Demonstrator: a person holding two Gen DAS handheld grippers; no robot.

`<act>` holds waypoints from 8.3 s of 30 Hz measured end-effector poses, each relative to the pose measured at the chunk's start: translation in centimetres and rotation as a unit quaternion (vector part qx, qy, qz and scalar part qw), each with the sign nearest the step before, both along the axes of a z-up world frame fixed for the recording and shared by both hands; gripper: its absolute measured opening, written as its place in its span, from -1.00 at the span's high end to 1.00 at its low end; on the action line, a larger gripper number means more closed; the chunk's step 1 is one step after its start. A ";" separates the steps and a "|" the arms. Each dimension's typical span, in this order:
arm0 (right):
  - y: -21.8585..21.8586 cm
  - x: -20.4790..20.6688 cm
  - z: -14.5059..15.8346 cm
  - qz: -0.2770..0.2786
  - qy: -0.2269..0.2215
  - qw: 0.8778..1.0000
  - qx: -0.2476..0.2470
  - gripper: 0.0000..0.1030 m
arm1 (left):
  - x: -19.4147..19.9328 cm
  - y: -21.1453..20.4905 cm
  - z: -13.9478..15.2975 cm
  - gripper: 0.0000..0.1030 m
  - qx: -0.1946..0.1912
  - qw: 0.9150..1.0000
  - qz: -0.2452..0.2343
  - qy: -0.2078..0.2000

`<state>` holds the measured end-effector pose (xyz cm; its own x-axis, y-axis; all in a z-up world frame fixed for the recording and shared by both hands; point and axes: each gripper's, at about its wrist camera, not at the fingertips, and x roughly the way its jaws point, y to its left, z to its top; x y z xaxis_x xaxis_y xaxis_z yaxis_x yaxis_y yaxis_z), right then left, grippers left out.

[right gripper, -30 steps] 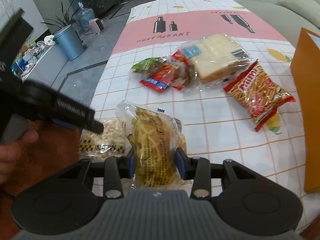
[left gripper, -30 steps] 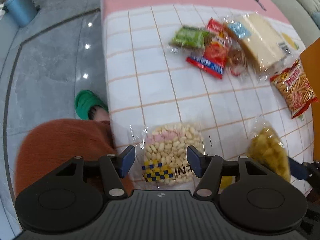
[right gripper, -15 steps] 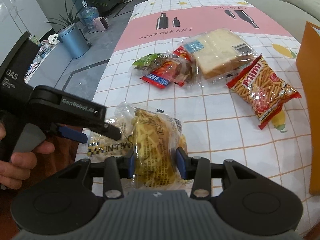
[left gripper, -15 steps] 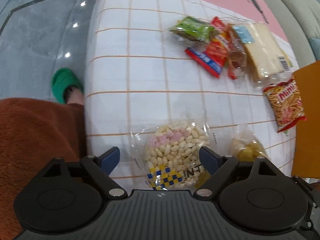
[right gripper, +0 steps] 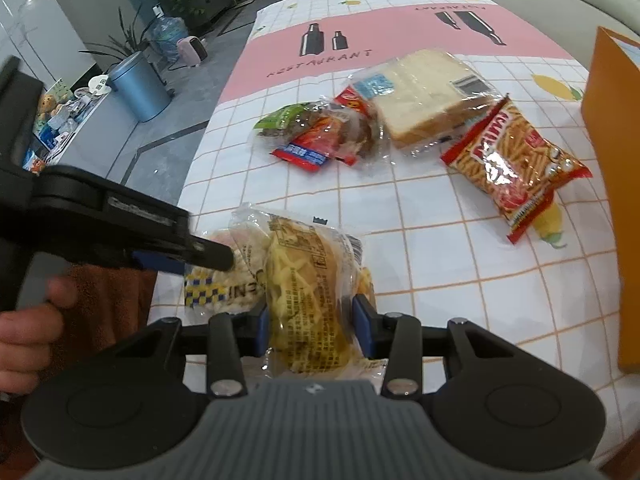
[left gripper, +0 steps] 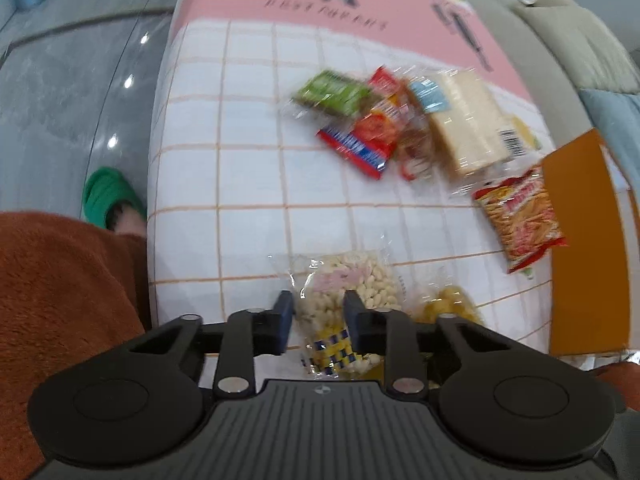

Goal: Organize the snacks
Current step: 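Grasp the clear peanut bag with the left tool and lift it, then carry the peanut bag with the left tool while the right tool carries the puff bag into the box, then open both tools to drop the peanut and puff bags into the box, then grasp the small wrapped cake with the left tool while the right tool grasps the Mimi chip bag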

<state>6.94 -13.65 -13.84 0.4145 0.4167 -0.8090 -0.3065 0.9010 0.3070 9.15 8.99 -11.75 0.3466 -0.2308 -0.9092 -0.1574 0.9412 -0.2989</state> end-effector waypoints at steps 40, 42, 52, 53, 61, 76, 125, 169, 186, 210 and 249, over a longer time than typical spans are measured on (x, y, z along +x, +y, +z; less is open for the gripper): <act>-5.2 -1.8 0.5 -0.104 0.077 0.991 0.036 0.24 | -1.6 -8.0 2.8 0.72 -0.034 0.988 -0.139 -0.049; -5.9 -1.8 0.3 -0.110 0.086 0.989 0.047 0.24 | -1.5 -8.4 2.7 0.69 -0.037 0.988 -0.143 -0.047; -7.3 -1.6 -0.2 -0.120 0.101 0.984 0.090 0.23 | -1.6 -10.1 1.9 0.38 0.031 0.988 -0.152 -0.025; -7.3 -1.6 -0.2 -0.119 0.101 0.983 0.092 0.23 | -1.8 -10.4 1.7 0.36 0.045 0.987 -0.154 -0.023; -6.6 -1.7 -0.2 -0.096 0.091 0.988 0.074 0.21 | -1.7 -9.7 0.6 0.52 0.050 0.989 -0.140 0.000; -6.5 -2.1 2.6 -0.093 0.040 0.994 0.048 0.26 | -1.9 -9.4 3.9 0.55 0.069 0.988 -0.135 -0.030; -26.6 3.6 5.6 -0.299 -0.022 0.952 -0.058 0.26 | 8.2 -35.6 9.7 0.54 0.067 0.927 -0.344 -0.136; -13.3 -0.5 10.6 -0.237 -0.106 0.965 -0.035 -0.13 | 1.8 -14.8 12.8 -0.29 0.084 0.960 -0.172 -0.204; -3.6 2.9 6.7 -0.135 -0.085 0.987 -0.026 -0.12 | 3.0 -4.2 7.7 -0.40 0.090 0.971 -0.123 -0.186; -4.8 9.9 -0.3 -0.048 -0.119 0.967 -0.221 -0.25 | 9.7 -7.7 0.0 -0.41 0.070 0.977 -0.175 -0.103; -4.8 7.5 -0.1 -0.050 -0.069 0.982 -0.166 0.13 | 6.9 -9.2 1.6 0.41 0.066 0.984 -0.138 -0.090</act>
